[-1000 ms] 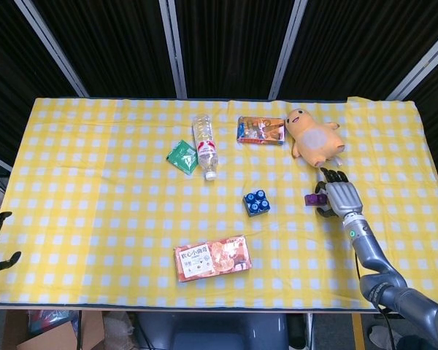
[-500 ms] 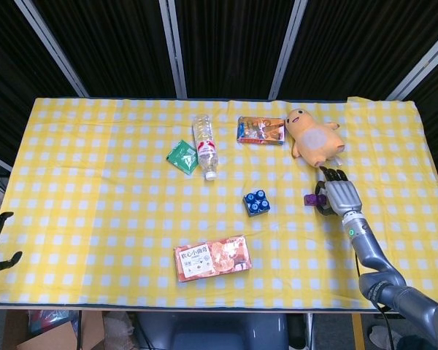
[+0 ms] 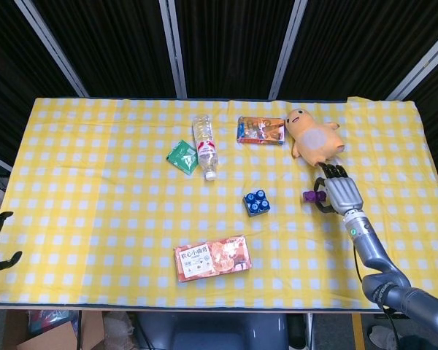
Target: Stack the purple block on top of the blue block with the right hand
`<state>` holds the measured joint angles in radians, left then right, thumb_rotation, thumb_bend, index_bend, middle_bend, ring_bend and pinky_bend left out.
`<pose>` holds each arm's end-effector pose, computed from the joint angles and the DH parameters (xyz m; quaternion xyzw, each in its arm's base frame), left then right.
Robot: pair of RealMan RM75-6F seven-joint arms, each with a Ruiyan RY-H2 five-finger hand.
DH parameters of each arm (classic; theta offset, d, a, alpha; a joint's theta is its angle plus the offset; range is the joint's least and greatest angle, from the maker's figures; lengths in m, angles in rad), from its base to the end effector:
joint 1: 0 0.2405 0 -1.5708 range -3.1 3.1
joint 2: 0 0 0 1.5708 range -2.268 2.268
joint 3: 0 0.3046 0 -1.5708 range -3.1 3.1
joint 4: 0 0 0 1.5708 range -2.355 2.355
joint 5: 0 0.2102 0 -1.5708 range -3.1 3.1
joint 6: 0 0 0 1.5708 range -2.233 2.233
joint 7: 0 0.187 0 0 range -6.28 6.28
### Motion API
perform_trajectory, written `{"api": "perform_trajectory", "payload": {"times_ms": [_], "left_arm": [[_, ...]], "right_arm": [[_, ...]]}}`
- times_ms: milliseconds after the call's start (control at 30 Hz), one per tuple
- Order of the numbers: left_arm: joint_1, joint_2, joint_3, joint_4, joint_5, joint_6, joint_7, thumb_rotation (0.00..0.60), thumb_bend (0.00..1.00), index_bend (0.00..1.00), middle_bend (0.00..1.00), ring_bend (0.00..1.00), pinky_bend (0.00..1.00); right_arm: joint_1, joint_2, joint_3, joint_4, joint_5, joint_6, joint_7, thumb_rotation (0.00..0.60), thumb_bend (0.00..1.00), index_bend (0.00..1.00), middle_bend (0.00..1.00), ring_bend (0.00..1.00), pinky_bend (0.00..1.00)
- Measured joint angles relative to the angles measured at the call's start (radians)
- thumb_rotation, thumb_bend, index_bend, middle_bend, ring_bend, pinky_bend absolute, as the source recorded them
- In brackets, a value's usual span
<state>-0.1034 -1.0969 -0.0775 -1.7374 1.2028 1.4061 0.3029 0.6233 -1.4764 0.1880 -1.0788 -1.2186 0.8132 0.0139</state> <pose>-0.3789 0.2312 0.1825 -0.5657 -0.4153 -0.2601 0.6632 -0.3246 -0.4513 0.0416 0.6823 -0.4285 0.3025 0.5093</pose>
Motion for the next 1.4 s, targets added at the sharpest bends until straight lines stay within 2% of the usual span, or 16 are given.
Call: {"api": "perform_trajectory", "payload": {"times_ms": [200, 333, 600, 733, 933, 1400], "left_arm": [[0.002, 0.008, 0.002, -0.002, 0.01, -0.003, -0.024, 0.6, 0.24, 0.19, 0.0, 0.0, 0.1], [0.004, 0.017, 0.005, -0.004, 0.024, -0.004, -0.048, 0.6, 0.24, 0.19, 0.0, 0.0, 0.1], [0.003, 0.028, 0.008, 0.005, 0.037, -0.017, -0.085, 0.6, 0.24, 0.19, 0.0, 0.0, 0.1], [0.002, 0.031, 0.008, 0.01, 0.041, -0.022, -0.1, 0.6, 0.24, 0.19, 0.0, 0.0, 0.1], [0.001, 0.034, 0.007, 0.016, 0.043, -0.026, -0.111, 0.6, 0.24, 0.19, 0.0, 0.0, 0.1], [0.002, 0.037, 0.007, 0.018, 0.043, -0.026, -0.119, 0.6, 0.24, 0.19, 0.0, 0.0, 0.1]], "right_arm": [[-0.007, 0.08, 0.016, -0.17, 0.026, 0.039, -0.086, 0.6, 0.43, 0.51, 0.0, 0.0, 0.0], [-0.001, 0.13, 0.027, -0.311, 0.059, 0.063, -0.196, 0.6, 0.43, 0.51, 0.0, 0.0, 0.0], [0.069, 0.149, 0.046, -0.518, 0.196, 0.086, -0.448, 0.6, 0.43, 0.51, 0.0, 0.0, 0.0], [0.126, 0.11, 0.052, -0.543, 0.268, 0.091, -0.526, 0.6, 0.43, 0.51, 0.0, 0.0, 0.0], [0.176, 0.057, 0.052, -0.542, 0.319, 0.097, -0.57, 0.6, 0.43, 0.51, 0.0, 0.0, 0.0], [0.214, 0.016, 0.036, -0.492, 0.345, 0.098, -0.55, 0.6, 0.43, 0.51, 0.0, 0.0, 0.0]]}}
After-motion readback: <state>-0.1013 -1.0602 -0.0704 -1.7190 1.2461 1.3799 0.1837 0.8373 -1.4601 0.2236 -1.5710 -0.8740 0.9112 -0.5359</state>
